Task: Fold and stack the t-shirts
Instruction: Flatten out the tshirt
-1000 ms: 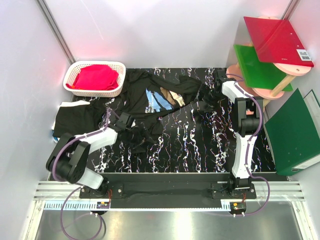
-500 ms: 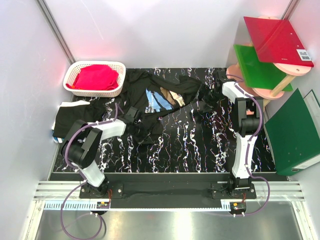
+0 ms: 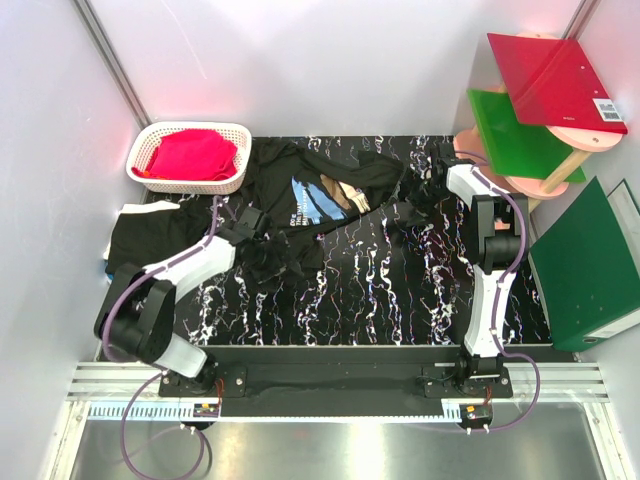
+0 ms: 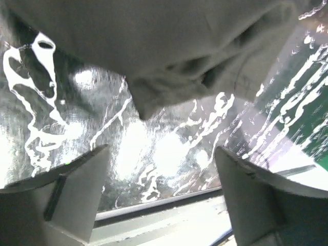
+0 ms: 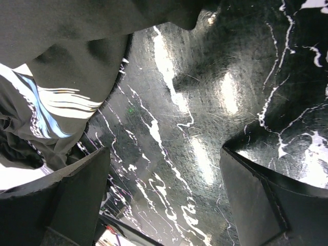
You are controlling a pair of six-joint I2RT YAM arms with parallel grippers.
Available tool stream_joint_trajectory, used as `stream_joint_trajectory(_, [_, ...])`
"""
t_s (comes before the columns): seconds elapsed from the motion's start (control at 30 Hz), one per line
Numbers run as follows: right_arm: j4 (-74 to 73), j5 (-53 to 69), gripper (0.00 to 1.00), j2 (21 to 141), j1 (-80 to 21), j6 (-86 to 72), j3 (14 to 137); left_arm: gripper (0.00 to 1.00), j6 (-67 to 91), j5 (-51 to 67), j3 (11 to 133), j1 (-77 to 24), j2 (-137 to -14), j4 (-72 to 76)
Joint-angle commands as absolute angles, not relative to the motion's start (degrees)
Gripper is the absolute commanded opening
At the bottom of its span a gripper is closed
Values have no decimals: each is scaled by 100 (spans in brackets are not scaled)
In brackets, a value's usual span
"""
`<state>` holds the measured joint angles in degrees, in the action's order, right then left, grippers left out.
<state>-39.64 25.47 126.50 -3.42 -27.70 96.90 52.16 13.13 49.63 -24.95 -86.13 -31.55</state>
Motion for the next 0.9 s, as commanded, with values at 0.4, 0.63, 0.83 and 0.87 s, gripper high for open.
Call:
stream_joint_trajectory(0.4, [-3771,2830,94,12375,-290,-2865,9598,85,5300,1055,4850,-2575,-9579,-2488])
stream_joint_trajectory(0.63, [-3779,2830,94,12261,-264,-2839,9536,39,5142,861,5466,-2584,-10492,-2479])
stream_joint_trajectory(0.83, [-3788,2813,94,12156,-158,-2821,9396,0,4878,721,5581,-2488,-10531,-2663])
stream_joint_trajectory(0.87, [-3797,2804,94,12129,-150,-2821,9361,0,4747,695,5572,-2418,-10407,-2733])
